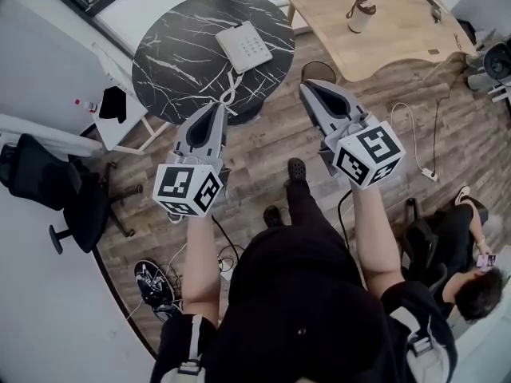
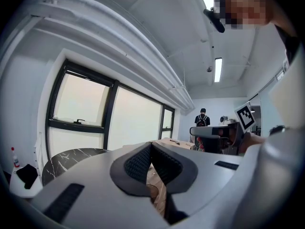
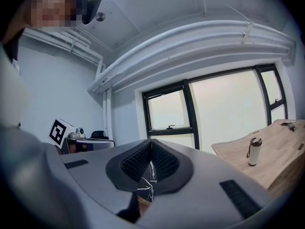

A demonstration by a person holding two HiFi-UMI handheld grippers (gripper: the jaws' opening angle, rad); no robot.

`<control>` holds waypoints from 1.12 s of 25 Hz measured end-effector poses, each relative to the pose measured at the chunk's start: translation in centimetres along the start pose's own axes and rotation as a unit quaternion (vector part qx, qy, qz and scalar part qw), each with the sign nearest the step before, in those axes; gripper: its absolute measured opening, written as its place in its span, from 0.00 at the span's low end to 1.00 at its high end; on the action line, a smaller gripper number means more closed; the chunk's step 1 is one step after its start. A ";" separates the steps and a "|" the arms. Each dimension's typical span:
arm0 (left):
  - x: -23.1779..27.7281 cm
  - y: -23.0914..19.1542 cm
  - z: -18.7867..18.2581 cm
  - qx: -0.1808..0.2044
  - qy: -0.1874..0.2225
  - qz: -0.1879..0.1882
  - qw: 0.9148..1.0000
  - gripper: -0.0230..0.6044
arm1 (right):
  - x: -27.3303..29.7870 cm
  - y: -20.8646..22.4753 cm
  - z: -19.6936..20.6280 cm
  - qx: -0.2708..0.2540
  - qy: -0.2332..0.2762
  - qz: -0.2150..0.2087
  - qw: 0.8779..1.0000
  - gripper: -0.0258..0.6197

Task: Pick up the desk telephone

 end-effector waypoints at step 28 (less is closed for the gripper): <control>17.3 -5.1 4.3 0.018 -0.025 -0.113 0.993 0.06 | 14.1 17.9 3.1 0.033 -0.053 -0.104 0.993 0.09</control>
Point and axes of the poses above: the fingertips, and each gripper's own axes: x forward along the fingers, y to its right, z out of its underside, the point moved 3 cm from there along -x, backward along the fingers, and after that the axes turned 15 degrees about y, right-handed, at the moved point
